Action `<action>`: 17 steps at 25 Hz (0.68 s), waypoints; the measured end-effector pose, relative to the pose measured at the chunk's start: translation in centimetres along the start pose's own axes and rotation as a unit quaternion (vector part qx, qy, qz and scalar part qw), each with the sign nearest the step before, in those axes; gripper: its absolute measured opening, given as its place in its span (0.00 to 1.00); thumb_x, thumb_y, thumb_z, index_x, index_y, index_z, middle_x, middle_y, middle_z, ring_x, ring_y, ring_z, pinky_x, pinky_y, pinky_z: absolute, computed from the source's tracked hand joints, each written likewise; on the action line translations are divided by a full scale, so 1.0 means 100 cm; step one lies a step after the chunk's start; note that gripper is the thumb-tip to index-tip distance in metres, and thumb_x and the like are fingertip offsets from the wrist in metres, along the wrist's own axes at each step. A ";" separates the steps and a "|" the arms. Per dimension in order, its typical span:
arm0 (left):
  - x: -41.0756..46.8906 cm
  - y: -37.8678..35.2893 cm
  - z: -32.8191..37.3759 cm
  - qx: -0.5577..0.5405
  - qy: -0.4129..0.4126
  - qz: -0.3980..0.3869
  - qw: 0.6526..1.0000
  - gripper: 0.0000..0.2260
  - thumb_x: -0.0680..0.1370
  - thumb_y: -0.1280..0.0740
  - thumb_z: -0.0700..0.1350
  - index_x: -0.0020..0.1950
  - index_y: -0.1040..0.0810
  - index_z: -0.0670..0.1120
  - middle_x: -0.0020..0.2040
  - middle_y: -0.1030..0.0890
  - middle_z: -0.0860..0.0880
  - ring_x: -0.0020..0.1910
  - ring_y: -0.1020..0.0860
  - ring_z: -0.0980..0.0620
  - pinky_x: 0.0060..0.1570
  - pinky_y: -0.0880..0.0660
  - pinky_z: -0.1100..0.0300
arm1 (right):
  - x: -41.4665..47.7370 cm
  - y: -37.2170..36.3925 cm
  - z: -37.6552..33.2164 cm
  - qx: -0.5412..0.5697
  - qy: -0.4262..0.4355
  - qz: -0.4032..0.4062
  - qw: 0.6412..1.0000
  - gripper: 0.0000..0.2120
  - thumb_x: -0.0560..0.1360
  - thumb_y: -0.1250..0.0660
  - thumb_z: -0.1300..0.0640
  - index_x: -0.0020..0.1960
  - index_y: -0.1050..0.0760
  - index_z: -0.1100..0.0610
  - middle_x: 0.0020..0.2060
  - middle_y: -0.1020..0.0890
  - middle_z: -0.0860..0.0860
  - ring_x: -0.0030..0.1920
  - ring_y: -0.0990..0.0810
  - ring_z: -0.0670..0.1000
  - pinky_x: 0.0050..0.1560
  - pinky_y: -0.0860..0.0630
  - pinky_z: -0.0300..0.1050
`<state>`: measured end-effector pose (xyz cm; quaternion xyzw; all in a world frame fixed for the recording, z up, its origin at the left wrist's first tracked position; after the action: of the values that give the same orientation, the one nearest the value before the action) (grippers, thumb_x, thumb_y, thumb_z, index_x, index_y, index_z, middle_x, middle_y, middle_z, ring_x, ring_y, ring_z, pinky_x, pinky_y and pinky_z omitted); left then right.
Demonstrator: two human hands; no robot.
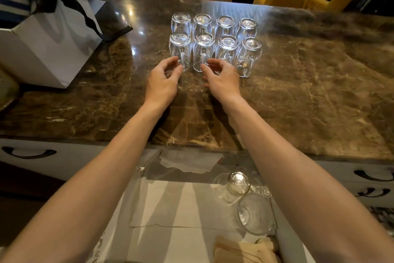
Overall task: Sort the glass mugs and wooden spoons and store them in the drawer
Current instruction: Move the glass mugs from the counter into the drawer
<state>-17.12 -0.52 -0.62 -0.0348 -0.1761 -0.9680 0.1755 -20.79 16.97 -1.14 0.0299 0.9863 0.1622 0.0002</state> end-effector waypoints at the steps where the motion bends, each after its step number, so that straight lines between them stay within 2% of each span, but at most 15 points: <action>1: 0.004 -0.005 -0.002 -0.032 0.013 -0.001 0.999 0.15 0.78 0.35 0.44 0.64 0.25 0.45 0.55 0.22 0.53 0.51 0.23 0.60 0.53 0.26 0.68 | 0.002 -0.002 -0.003 -0.013 0.006 0.008 1.000 0.15 0.74 0.31 0.54 0.58 0.24 0.59 0.51 0.18 0.52 0.52 0.19 0.51 0.54 0.21 0.53; 2: 0.008 -0.008 -0.004 -0.055 0.024 0.002 0.998 0.15 0.77 0.34 0.44 0.64 0.25 0.44 0.54 0.21 0.52 0.51 0.23 0.59 0.54 0.25 0.64 | 0.004 -0.004 -0.005 -0.027 0.011 0.013 0.999 0.15 0.74 0.31 0.54 0.58 0.23 0.59 0.50 0.18 0.52 0.52 0.20 0.50 0.54 0.21 0.51; 3: 0.011 -0.009 -0.006 -0.066 0.030 0.007 0.997 0.14 0.77 0.34 0.43 0.63 0.25 0.43 0.53 0.21 0.51 0.50 0.23 0.59 0.53 0.24 0.64 | 0.006 -0.005 -0.008 -0.042 0.015 0.017 0.999 0.14 0.74 0.31 0.54 0.58 0.23 0.59 0.50 0.18 0.51 0.51 0.20 0.50 0.54 0.22 0.47; 5: 0.016 -0.007 -0.009 -0.059 0.024 0.026 0.998 0.14 0.76 0.32 0.43 0.61 0.24 0.42 0.50 0.20 0.50 0.46 0.23 0.62 0.46 0.25 0.72 | 0.009 -0.007 -0.012 -0.070 0.020 0.021 0.997 0.13 0.75 0.31 0.53 0.56 0.22 0.58 0.48 0.17 0.50 0.50 0.19 0.49 0.50 0.25 0.39; 7: 0.019 -0.003 -0.005 -0.030 0.005 0.048 0.998 0.14 0.75 0.31 0.45 0.59 0.23 0.43 0.48 0.20 0.51 0.43 0.23 0.64 0.42 0.28 0.77 | 0.012 -0.005 -0.017 -0.096 0.027 0.031 0.995 0.11 0.74 0.31 0.52 0.54 0.21 0.57 0.47 0.16 0.50 0.48 0.19 0.48 0.47 0.27 0.36; 10: 0.020 -0.003 0.007 0.016 -0.035 0.084 0.996 0.15 0.73 0.28 0.48 0.57 0.23 0.44 0.54 0.22 0.49 0.47 0.22 0.58 0.42 0.30 0.80 | 0.014 -0.001 -0.025 -0.141 0.045 0.064 0.987 0.12 0.73 0.30 0.50 0.52 0.20 0.55 0.48 0.16 0.50 0.49 0.19 0.48 0.48 0.29 0.38; 14: 0.019 0.000 0.008 0.016 -0.043 0.119 0.992 0.13 0.76 0.31 0.45 0.58 0.23 0.41 0.66 0.31 0.44 0.52 0.23 0.55 0.42 0.31 0.80 | 0.011 -0.010 -0.028 -0.133 0.039 0.076 0.987 0.10 0.74 0.31 0.51 0.52 0.21 0.54 0.50 0.17 0.52 0.52 0.19 0.52 0.54 0.24 0.50; 17: 0.022 -0.004 0.003 0.018 -0.036 0.102 0.994 0.13 0.76 0.31 0.45 0.58 0.23 0.43 0.68 0.28 0.43 0.52 0.23 0.57 0.42 0.29 0.80 | 0.008 -0.009 -0.029 -0.125 0.032 0.085 0.988 0.09 0.75 0.31 0.53 0.52 0.20 0.55 0.48 0.16 0.52 0.50 0.19 0.52 0.51 0.25 0.46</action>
<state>-19.34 -0.83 -0.13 -0.0847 -0.1951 -0.9397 0.2678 -21.69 15.23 1.29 0.1082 0.9516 0.2848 -0.0418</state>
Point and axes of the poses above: each hand's wrist, its own x-axis towards the middle knuckle, its own y-axis out of the back of the hand, z = x × y, the point moved 10 cm from there along x, towards the middle knuckle
